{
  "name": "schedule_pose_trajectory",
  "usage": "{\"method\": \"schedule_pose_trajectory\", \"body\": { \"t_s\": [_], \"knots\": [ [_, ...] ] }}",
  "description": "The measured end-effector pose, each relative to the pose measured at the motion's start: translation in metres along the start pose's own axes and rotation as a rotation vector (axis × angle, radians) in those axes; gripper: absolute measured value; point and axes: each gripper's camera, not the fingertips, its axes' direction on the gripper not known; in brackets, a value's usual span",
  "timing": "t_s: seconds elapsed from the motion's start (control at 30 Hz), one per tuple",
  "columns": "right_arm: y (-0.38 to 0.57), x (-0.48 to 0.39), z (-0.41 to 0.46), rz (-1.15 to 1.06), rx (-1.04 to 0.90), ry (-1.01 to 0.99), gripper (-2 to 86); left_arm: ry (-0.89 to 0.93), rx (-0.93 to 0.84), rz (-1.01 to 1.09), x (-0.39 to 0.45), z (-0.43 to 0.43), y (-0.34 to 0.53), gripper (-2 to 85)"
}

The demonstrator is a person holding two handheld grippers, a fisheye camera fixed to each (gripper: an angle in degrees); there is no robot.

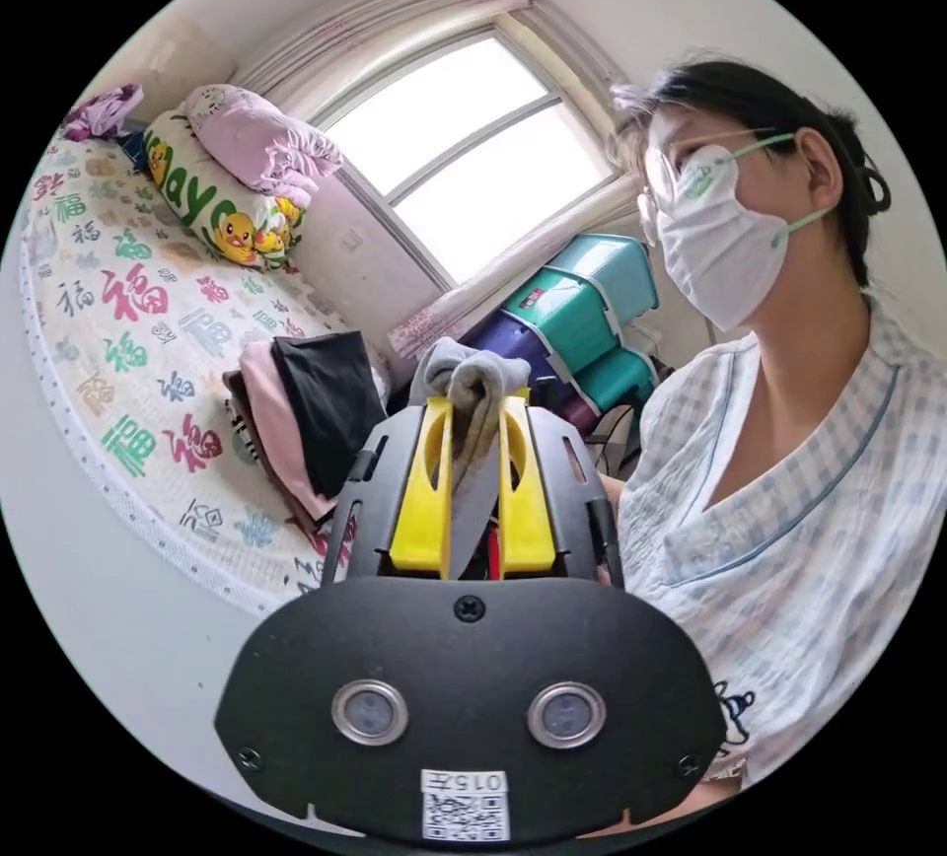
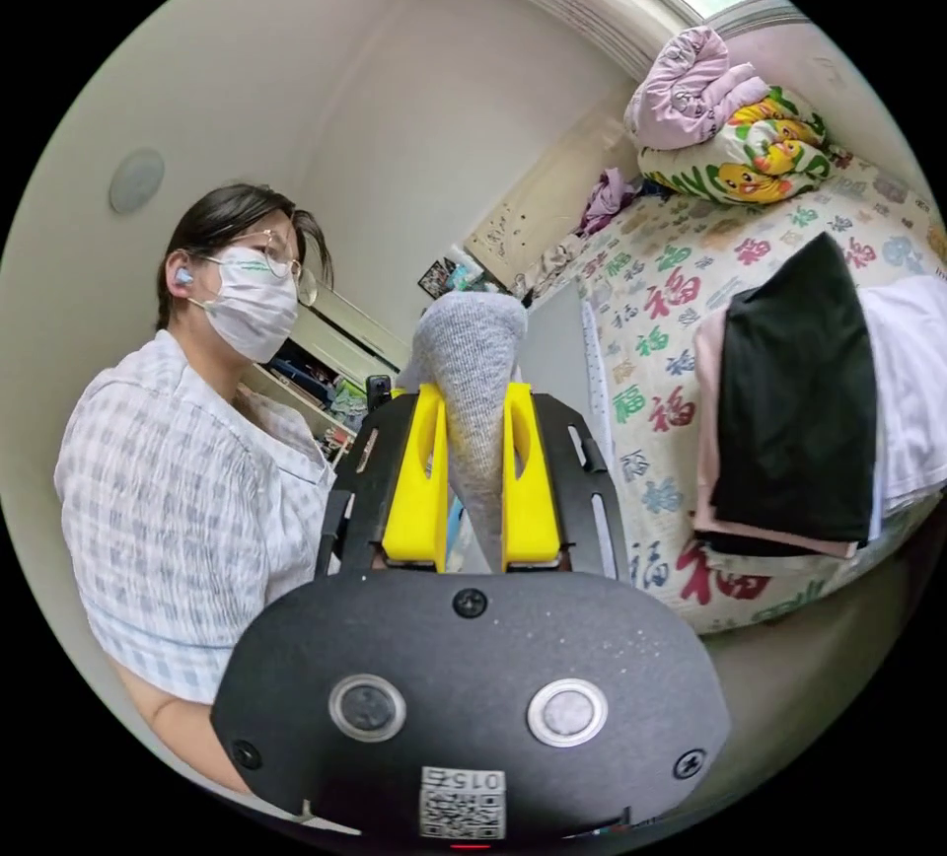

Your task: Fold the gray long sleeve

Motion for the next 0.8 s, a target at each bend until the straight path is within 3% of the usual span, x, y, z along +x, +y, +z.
{"method": "schedule_pose_trajectory", "body": {
  "t_s": [0.13,0.23,0.3,0.37,0.4,0.5,0.57,0.63,0.8],
  "knots": [
    [-0.102,0.041,-0.050,-0.011,-0.063,0.156,9.1,-0.004,-0.045,-0.052,-0.056,0.137,-0.084,7.3],
    [-0.181,0.135,-0.050,0.081,-0.046,0.308,9.2,-0.080,-0.035,-0.136,-0.133,0.236,-0.138,7.0],
    [-0.215,0.203,-0.036,0.193,-0.052,0.495,7.8,-0.264,-0.059,-0.246,-0.190,0.292,-0.159,5.6],
    [-0.233,0.262,-0.032,0.366,-0.121,0.741,6.5,-0.707,-0.200,-0.471,-0.242,0.350,-0.171,2.0],
    [-0.233,0.265,-0.037,0.374,-0.123,0.755,6.7,-0.750,-0.215,-0.501,-0.246,0.359,-0.174,1.7],
    [-0.199,0.247,-0.078,0.256,-0.074,0.812,6.9,-0.776,-0.217,-0.319,-0.207,0.397,-0.192,1.1],
    [-0.147,0.256,-0.112,0.365,-0.072,0.977,6.9,-0.835,-0.213,-0.158,-0.152,0.420,-0.197,1.3],
    [-0.106,0.280,-0.134,0.530,-0.062,0.957,7.3,-0.718,-0.199,-0.034,-0.112,0.446,-0.199,2.1],
    [-0.046,0.317,-0.165,0.771,0.197,0.761,9.5,-0.478,-0.549,0.255,-0.048,0.611,-0.202,8.0]
  ]
}}
